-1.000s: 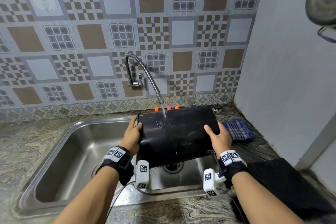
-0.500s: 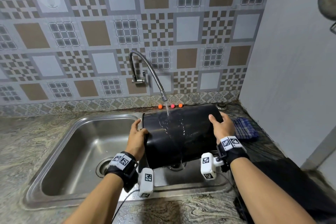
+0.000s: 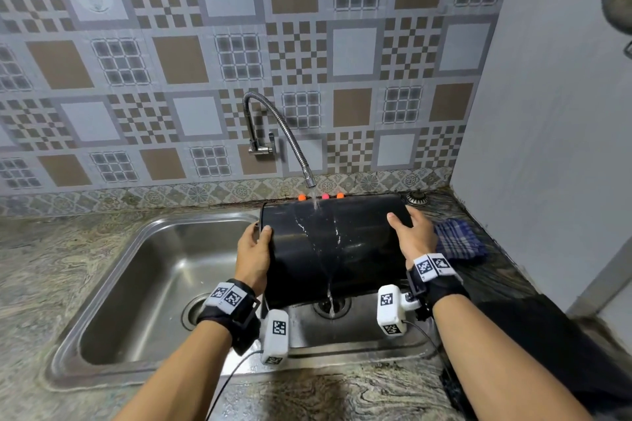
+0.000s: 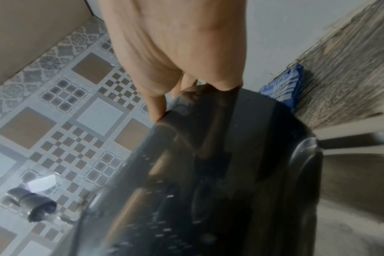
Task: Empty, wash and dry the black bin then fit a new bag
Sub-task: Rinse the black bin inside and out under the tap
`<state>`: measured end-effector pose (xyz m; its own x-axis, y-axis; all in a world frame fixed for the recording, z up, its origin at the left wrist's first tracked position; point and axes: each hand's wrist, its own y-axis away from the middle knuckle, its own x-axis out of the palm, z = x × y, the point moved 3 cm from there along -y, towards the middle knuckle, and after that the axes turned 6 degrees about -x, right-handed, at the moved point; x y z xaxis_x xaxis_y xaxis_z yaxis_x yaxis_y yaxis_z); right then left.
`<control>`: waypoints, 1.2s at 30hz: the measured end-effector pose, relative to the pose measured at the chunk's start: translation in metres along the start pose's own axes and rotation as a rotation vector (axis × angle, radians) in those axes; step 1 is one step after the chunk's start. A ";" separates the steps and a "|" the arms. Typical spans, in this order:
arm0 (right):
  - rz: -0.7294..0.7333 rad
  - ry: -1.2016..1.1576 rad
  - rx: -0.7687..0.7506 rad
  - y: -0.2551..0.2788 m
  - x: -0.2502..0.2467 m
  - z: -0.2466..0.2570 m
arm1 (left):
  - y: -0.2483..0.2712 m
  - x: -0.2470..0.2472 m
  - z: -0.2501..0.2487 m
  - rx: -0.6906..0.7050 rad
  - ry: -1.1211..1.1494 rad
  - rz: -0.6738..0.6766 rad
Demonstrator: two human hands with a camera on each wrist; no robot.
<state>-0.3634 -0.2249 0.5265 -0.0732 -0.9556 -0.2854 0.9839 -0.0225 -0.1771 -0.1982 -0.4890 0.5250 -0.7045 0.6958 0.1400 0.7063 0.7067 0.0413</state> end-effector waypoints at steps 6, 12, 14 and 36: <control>0.175 0.008 -0.042 0.029 -0.005 -0.026 | -0.021 -0.007 -0.010 -0.053 0.001 -0.060; 0.127 -0.120 0.005 0.049 -0.004 -0.053 | -0.029 -0.002 -0.016 -0.153 -0.011 -0.074; 0.081 -0.160 -0.011 0.046 -0.005 -0.050 | -0.027 -0.001 -0.018 -0.178 -0.007 -0.005; 0.030 0.030 0.171 0.000 0.005 -0.030 | -0.007 0.000 -0.001 -0.127 -0.036 0.202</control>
<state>-0.3687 -0.2204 0.4966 -0.0460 -0.9475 -0.3165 0.9989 -0.0464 -0.0063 -0.2031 -0.4934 0.5254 -0.5480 0.8273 0.1233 0.8350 0.5321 0.1402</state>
